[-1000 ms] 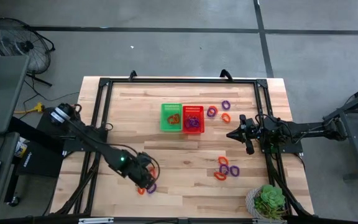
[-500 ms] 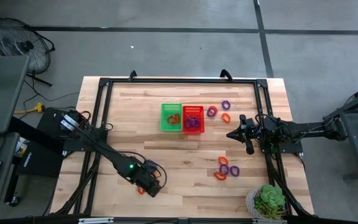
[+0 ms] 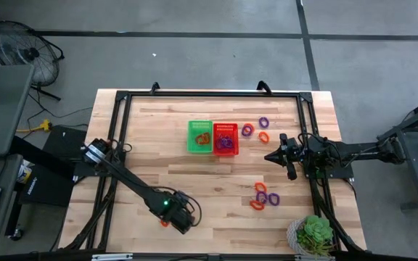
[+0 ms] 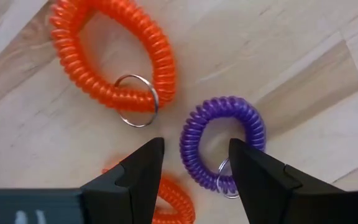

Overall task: Sort spring keychains
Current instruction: Put the purple spring keychain into the orange bin

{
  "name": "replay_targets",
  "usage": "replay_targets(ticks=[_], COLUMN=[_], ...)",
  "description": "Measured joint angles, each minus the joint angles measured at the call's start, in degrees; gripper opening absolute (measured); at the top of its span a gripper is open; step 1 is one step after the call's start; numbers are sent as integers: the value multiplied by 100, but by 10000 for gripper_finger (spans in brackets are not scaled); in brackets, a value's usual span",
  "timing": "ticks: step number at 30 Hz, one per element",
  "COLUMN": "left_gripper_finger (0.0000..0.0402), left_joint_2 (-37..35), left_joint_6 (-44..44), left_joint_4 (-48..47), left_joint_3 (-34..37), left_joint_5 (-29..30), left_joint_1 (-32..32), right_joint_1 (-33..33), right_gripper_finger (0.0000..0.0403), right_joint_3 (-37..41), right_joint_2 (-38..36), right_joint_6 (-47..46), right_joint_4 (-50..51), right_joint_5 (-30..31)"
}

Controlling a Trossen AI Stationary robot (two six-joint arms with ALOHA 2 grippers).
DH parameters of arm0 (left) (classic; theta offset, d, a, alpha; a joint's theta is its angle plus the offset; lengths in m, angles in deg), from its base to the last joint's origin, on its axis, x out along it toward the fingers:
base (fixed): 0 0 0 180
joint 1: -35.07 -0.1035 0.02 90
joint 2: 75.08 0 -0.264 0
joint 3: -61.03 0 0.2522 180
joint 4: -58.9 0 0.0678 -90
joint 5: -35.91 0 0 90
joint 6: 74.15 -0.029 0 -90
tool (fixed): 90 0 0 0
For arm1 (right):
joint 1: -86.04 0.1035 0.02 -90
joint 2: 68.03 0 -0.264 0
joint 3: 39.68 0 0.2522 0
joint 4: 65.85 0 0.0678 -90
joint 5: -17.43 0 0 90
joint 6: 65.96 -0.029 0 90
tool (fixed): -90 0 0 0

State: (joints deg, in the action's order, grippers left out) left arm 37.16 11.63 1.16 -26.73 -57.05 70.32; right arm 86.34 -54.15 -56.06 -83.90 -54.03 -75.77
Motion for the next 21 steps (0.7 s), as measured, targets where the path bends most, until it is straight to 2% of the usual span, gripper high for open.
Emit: replay_targets(ticks=[11, 21], left_gripper_finger=[181, 95], left_joint_2=[438, 465], left_joint_6=[-75, -151], left_joint_4=[-498, -583], left_joint_3=[-307, -345], left_joint_5=[20, 31], left_joint_1=[2, 2], right_joint_1=[1, 2], right_gripper_finger=[12, 12], right_joint_3=[0, 0], right_joint_2=[-1, -1], right_joint_6=[0, 0], right_joint_4=[1, 1], right_joint_5=[-2, -2])
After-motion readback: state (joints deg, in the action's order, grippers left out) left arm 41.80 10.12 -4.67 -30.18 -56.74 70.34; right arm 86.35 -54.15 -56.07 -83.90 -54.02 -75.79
